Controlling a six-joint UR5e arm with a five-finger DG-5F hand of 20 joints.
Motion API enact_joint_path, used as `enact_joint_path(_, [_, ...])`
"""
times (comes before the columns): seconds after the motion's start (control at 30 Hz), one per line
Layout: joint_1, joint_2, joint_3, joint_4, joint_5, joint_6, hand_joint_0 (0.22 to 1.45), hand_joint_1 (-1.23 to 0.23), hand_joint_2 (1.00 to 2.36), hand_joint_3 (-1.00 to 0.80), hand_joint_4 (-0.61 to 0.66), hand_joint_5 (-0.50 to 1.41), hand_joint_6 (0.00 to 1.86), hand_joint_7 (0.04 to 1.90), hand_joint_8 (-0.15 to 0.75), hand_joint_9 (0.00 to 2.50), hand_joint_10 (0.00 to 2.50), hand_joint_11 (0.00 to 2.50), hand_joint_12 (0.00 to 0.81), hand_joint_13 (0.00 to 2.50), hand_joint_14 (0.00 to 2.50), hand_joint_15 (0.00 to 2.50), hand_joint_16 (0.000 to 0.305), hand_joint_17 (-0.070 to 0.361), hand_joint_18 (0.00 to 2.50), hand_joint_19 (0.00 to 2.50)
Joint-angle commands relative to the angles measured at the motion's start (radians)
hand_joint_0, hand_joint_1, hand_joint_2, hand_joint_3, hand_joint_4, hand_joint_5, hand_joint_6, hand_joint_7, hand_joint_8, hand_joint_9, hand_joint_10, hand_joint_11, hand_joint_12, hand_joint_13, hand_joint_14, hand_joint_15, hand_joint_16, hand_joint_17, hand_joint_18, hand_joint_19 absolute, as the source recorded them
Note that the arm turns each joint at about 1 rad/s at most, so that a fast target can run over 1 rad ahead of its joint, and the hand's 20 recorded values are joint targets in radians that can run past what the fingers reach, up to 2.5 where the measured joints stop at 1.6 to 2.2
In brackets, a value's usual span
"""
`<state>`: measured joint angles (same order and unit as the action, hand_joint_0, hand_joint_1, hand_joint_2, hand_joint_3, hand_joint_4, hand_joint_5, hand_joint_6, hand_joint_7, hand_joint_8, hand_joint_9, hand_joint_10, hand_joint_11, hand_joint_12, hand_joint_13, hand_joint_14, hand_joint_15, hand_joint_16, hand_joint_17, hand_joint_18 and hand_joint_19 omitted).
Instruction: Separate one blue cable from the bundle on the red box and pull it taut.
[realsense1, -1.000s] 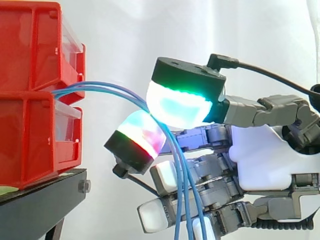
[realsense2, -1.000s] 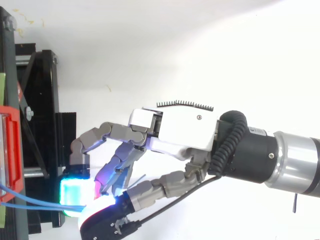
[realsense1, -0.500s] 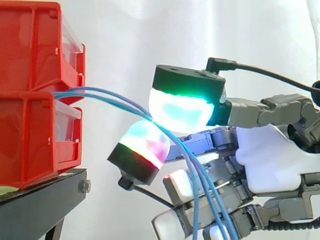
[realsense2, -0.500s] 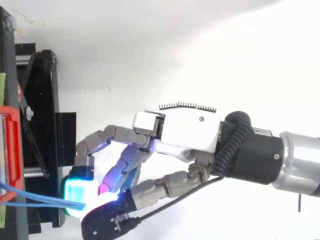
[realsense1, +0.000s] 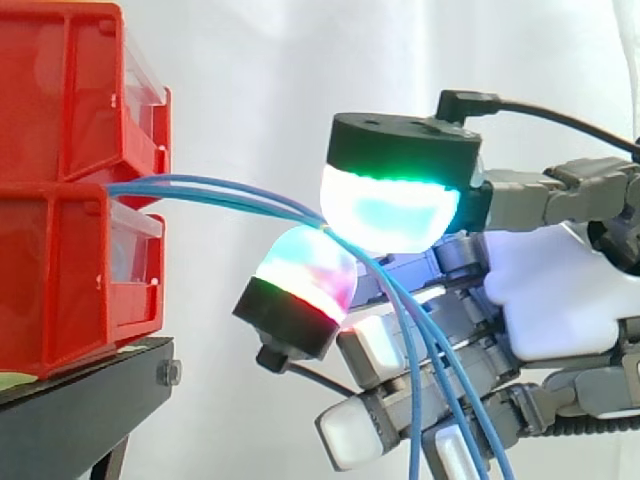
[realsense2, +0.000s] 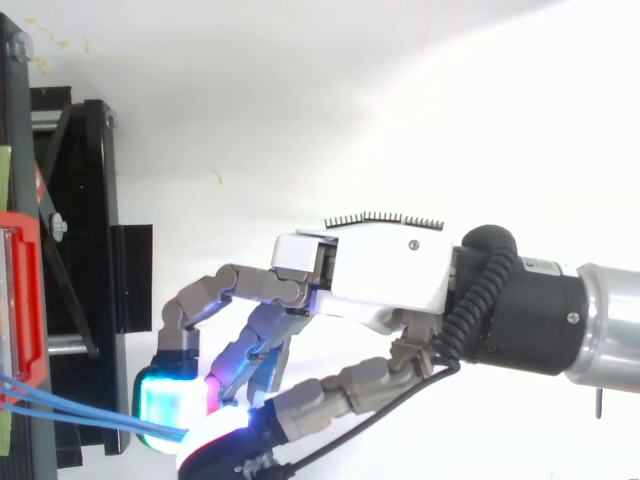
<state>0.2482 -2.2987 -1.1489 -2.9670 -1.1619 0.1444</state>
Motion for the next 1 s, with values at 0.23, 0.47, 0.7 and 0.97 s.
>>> enact_joint_path(0.23, [-0.004,0.022,0.0,-0.081,-0.002,0.001,0.75,-0.97,1.01,-0.32,0.18,-0.21,0.9,0.93,0.333,0.85,0.01,0.75,0.357,0.85,0.01,0.4,0.041,0.093,0.97,0.49])
enact_joint_path(0.47, [-0.003,0.022,0.0,-0.083,-0.002,0.0,0.63,-0.87,1.0,-0.5,0.18,-0.2,0.9,0.94,0.346,0.91,0.01,0.75,0.355,0.87,0.01,0.4,0.042,0.093,0.99,0.53])
enact_joint_path(0.7, [-0.004,0.022,0.0,-0.083,-0.002,0.0,0.55,-0.76,1.0,-0.5,0.18,-0.18,0.88,0.99,0.37,0.99,0.01,0.75,0.373,0.9,0.01,0.42,0.045,0.101,1.02,0.55])
enact_joint_path(0.97, [-0.003,0.022,0.002,-0.083,-0.001,0.001,0.62,-0.78,1.01,-0.28,0.11,-0.16,0.88,1.07,0.367,1.03,0.02,0.77,0.366,0.91,0.01,0.42,0.043,0.097,1.03,0.56])
